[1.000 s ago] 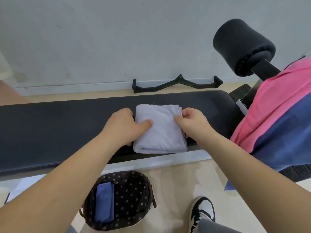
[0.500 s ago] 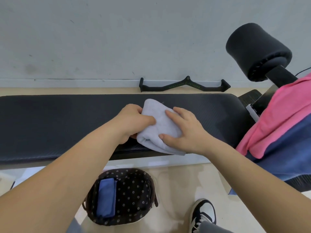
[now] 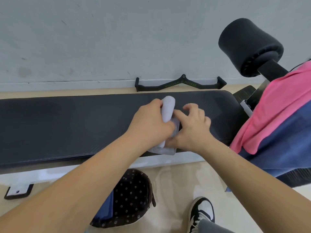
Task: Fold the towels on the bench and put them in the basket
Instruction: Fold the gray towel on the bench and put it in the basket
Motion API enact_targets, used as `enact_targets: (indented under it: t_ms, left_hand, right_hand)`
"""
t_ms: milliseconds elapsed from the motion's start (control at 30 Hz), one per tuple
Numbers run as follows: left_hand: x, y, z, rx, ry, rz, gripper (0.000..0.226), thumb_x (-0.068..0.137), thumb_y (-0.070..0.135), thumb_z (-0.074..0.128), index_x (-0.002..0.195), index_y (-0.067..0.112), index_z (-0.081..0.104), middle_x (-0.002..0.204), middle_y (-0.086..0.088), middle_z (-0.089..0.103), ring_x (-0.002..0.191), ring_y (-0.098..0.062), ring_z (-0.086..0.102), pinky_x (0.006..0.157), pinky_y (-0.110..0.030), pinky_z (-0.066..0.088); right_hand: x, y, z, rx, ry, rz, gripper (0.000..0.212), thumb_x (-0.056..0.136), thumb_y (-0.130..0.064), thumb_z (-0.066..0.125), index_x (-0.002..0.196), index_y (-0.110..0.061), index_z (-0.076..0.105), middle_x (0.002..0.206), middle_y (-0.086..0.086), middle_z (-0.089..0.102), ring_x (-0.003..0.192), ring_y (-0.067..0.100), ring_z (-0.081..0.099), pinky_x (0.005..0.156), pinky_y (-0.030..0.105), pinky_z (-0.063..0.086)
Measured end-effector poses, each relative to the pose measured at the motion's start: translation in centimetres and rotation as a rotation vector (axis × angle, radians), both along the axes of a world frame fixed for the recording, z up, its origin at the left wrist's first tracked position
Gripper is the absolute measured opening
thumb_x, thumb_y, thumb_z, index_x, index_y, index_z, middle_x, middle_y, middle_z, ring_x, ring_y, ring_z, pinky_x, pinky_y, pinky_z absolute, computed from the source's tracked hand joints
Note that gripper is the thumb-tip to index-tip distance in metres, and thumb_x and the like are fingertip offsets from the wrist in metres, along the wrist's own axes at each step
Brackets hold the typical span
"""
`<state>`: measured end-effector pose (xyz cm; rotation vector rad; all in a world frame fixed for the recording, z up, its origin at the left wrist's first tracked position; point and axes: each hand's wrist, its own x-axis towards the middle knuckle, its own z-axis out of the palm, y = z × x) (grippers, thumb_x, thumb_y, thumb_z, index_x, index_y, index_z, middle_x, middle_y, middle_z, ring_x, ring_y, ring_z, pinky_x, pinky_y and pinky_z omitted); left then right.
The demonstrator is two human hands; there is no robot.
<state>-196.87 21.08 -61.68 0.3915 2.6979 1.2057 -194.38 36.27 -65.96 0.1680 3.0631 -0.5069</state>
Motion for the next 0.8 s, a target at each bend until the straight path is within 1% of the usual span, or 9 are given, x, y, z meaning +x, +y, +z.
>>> enact_targets:
  t_ms: [67,133,200,267,433,500,567,667,800]
  left_hand:
    - [0.3,1.0,-0.1,-0.087,0.08,-0.026,0.014,0.09,0.029,0.061,0.101,0.02,0.06,0.091,0.004,0.066,0.08,-0.016,0.065,0.072,-0.04,0.059]
    - [0.4,1.8,-0.2,-0.134,0.125,-0.03,0.014,0.091,0.03,0.059,0.102,0.021,0.061,0.095,0.002,0.067,0.082,-0.019,0.066,0.075,-0.041,0.06]
    - [0.6,2.6,-0.3,-0.177,0.118,-0.069,0.018,0.093,0.034,0.058,0.104,0.021,0.059,0.099,-0.001,0.065,0.083,-0.021,0.066,0.075,-0.04,0.06]
    - [1.1,3.3,-0.2,-0.206,0.068,-0.129,0.018,0.099,0.036,0.053,0.097,0.018,0.052,0.102,-0.002,0.057,0.078,-0.024,0.066,0.068,-0.038,0.058]
    - [-0.1,3.0,-0.9,-0.04,-0.192,-0.131,0.007,0.088,0.016,0.046,0.087,0.015,0.054,0.076,0.004,0.053,0.063,-0.026,0.054,0.056,-0.033,0.044]
    - [-1.0,2.1,-1.0,0.032,-0.247,-0.081,0.011,0.091,0.026,0.06,0.102,0.029,0.062,0.089,0.005,0.062,0.071,-0.016,0.064,0.06,-0.026,0.048]
    - [-1.5,1.1,-1.2,-0.052,-0.144,-0.017,0.043,0.082,0.05,0.073,0.116,0.03,0.055,0.101,0.009,0.062,0.083,-0.006,0.061,0.064,-0.026,0.046]
    - [-0.8,0.5,-0.8,-0.187,-0.073,0.046,0.078,0.075,0.066,0.075,0.13,0.018,0.047,0.112,0.007,0.06,0.093,-0.013,0.061,0.068,-0.031,0.048]
    - [1.2,-0.5,-0.3,-0.003,-0.266,0.028,0.037,0.083,0.038,0.077,0.106,0.014,0.063,0.105,-0.004,0.071,0.093,-0.02,0.071,0.083,-0.042,0.062]
  right_hand:
    - [0.3,0.3,1.2,-0.04,-0.029,0.01,0.073,0.047,-0.075,0.052,0.115,-0.05,0.053,0.112,-0.007,0.048,0.106,0.018,0.046,0.096,0.042,0.037]
    - [0.5,0.7,1.6,-0.31,-0.098,0.084,0.04,0.067,-0.046,0.073,0.103,-0.039,0.057,0.093,-0.011,0.062,0.089,0.013,0.059,0.084,0.036,0.051]
    - [0.8,1.7,2.0,-0.495,-0.126,0.118,0.03,0.075,-0.013,0.077,0.098,-0.027,0.065,0.085,-0.01,0.07,0.082,0.01,0.067,0.074,0.03,0.059]
    - [1.2,2.9,2.6,-0.594,-0.138,0.083,0.031,0.08,-0.001,0.07,0.096,-0.027,0.071,0.083,-0.011,0.075,0.078,0.004,0.069,0.07,0.022,0.057]
    - [0.7,3.9,2.6,-0.786,-0.139,-0.178,0.018,0.095,-0.021,0.06,0.101,-0.019,0.077,0.087,0.003,0.08,0.083,0.016,0.077,0.073,0.034,0.055]
    - [0.7,3.3,2.5,-0.762,-0.139,-0.202,0.027,0.099,-0.036,0.061,0.099,-0.015,0.077,0.084,0.003,0.08,0.079,0.014,0.077,0.073,0.034,0.06]
    - [0.6,2.6,2.4,-0.721,-0.12,-0.211,0.034,0.099,-0.039,0.063,0.093,-0.009,0.078,0.083,0.008,0.079,0.072,0.012,0.076,0.067,0.028,0.063]
    - [0.5,1.6,2.5,-0.733,-0.128,-0.293,0.032,0.098,-0.028,0.065,0.093,0.001,0.075,0.087,0.014,0.078,0.071,0.019,0.077,0.065,0.024,0.063]
    - [1.3,-0.4,3.6,-0.896,-0.285,-0.34,0.021,0.099,-0.012,0.06,0.102,0.003,0.073,0.094,0.018,0.078,0.08,0.028,0.078,0.07,0.035,0.066]
